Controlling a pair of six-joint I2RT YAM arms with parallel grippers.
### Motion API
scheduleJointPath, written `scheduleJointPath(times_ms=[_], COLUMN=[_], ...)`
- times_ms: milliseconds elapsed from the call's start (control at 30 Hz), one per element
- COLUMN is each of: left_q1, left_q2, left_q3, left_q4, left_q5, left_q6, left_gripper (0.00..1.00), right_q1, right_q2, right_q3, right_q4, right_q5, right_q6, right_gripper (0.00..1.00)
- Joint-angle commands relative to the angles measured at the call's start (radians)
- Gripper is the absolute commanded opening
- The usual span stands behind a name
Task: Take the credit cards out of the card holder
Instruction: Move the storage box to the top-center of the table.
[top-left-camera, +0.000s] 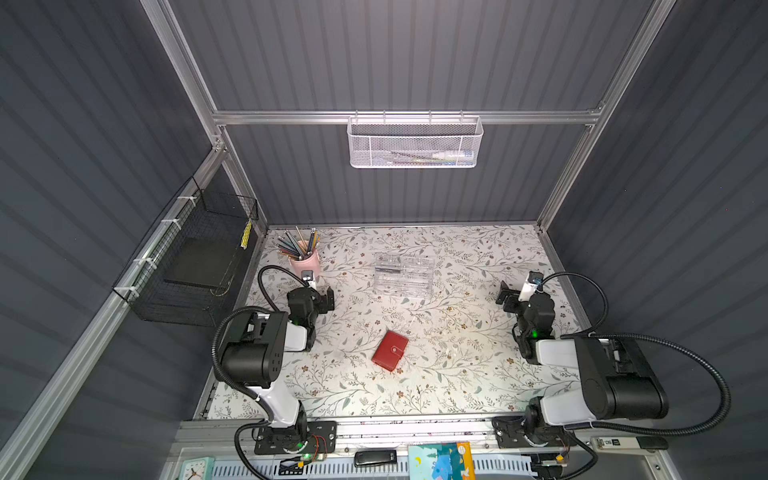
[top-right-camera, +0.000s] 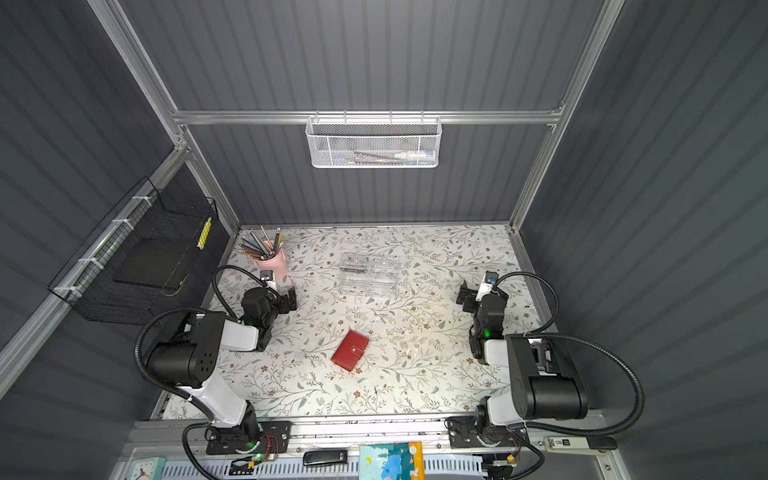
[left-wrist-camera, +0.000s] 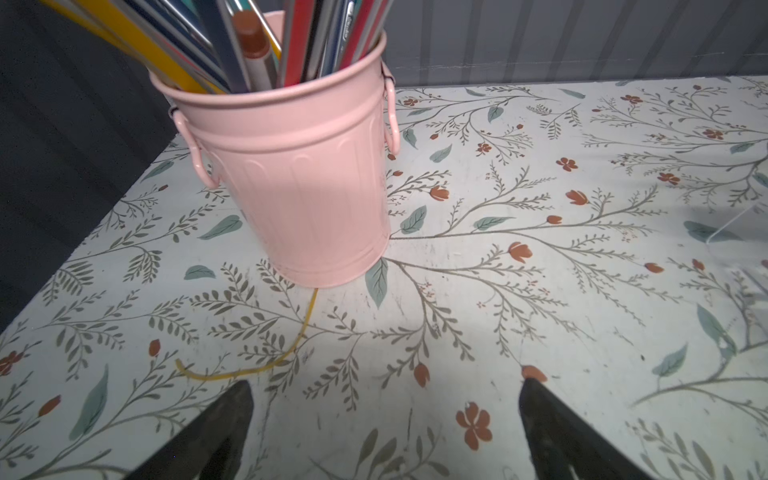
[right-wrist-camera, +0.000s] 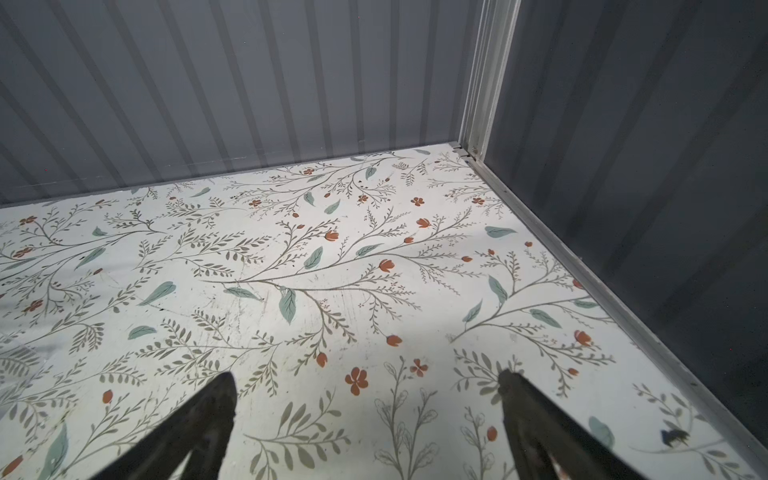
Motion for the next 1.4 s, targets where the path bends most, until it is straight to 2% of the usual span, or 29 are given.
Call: scheduleJointPath(times_ms=[0,267,867,933,1033,1167,1233,1300,1367], left_q1=[0.004,0.004,0.004,0.002,-0.012,-0.03,-0.04,-0.101,-0.163], left_q2=[0.009,0.009,0.006,-0.01,-0.103,-0.231,-0.27,-0.324,-0.367], left_q3=[0.005,0.005,0.002,0.003,-0.011,0.073,0.085,0.101,0.092], left_q4=[0.002,0.001,0.005,-0.007,-0.064,-0.356,-0.4,-0.483,-0.493], left_q5=[-0.013,-0.014,-0.016,0.001,-0.055,-0.079,-0.046,-0.085,-0.08], left_q6=[-0.001,0.0,0.0,0.01,-0.003,-0.081,-0.128,-0.127,-0.158], left_gripper=[1.0,1.0,1.0,1.0,1.0,1.0,1.0,1.0,1.0], right_q1=[-0.005,-0.015,-0.009,-0.005,0.008,0.078,0.107,0.126,0.154], right_q2=[0.003,0.001,-0.007,-0.069,-0.146,-0.236,-0.298,-0.389,-0.467], right_q3=[0.015,0.022,0.018,0.027,0.017,0.026,0.033,0.048,0.083], right_q4=[-0.004,-0.02,-0.01,-0.084,-0.144,-0.252,-0.313,-0.413,-0.559], right_q5=[-0.001,-0.025,0.006,0.031,0.057,0.174,0.229,0.226,0.213], right_q6=[-0.005,0.002,0.0,0.006,0.006,-0.014,-0.006,0.03,0.09], right_gripper=[0.99,0.99,0.99,0.99,0.99,0.99,0.99,0.99,0.99])
